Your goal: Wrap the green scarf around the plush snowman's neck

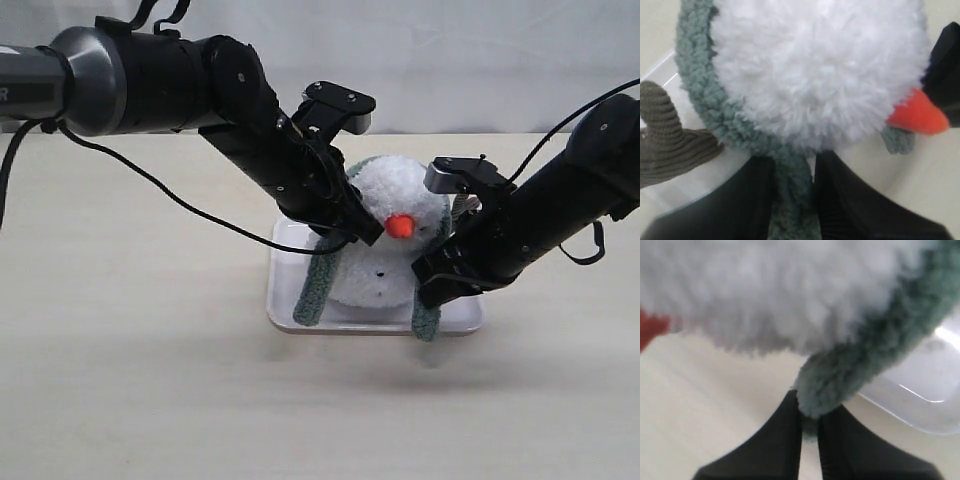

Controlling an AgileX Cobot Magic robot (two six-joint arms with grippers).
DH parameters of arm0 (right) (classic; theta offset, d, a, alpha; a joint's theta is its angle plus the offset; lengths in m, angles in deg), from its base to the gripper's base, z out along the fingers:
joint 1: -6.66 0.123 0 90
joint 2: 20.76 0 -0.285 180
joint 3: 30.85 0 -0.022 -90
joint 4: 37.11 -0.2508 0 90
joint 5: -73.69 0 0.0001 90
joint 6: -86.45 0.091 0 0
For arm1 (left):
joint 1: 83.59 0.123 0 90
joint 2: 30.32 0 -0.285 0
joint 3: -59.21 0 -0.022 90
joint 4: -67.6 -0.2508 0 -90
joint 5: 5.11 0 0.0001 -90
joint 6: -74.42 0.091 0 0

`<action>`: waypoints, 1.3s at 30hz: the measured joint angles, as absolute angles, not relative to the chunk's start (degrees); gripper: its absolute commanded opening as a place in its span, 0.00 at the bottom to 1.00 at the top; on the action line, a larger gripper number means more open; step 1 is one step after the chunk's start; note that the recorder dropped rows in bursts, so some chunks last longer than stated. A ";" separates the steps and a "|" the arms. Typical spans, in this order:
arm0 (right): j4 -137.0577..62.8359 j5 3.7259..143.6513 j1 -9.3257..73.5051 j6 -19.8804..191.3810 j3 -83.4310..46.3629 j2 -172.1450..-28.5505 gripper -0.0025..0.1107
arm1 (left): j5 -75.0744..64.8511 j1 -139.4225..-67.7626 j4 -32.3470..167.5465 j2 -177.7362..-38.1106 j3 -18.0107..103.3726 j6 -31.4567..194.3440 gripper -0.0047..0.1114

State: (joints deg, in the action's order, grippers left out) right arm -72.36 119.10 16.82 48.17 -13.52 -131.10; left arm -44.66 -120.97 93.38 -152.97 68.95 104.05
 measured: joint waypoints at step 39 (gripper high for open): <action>-84.27 120.44 16.82 39.35 -9.72 -131.10 0.47 | -56.06 -120.97 96.34 -152.84 68.95 104.19 0.29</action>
State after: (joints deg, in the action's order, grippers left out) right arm -84.27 120.44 16.82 39.35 -9.72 -131.10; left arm -56.06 -120.97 96.34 -152.84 68.95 104.19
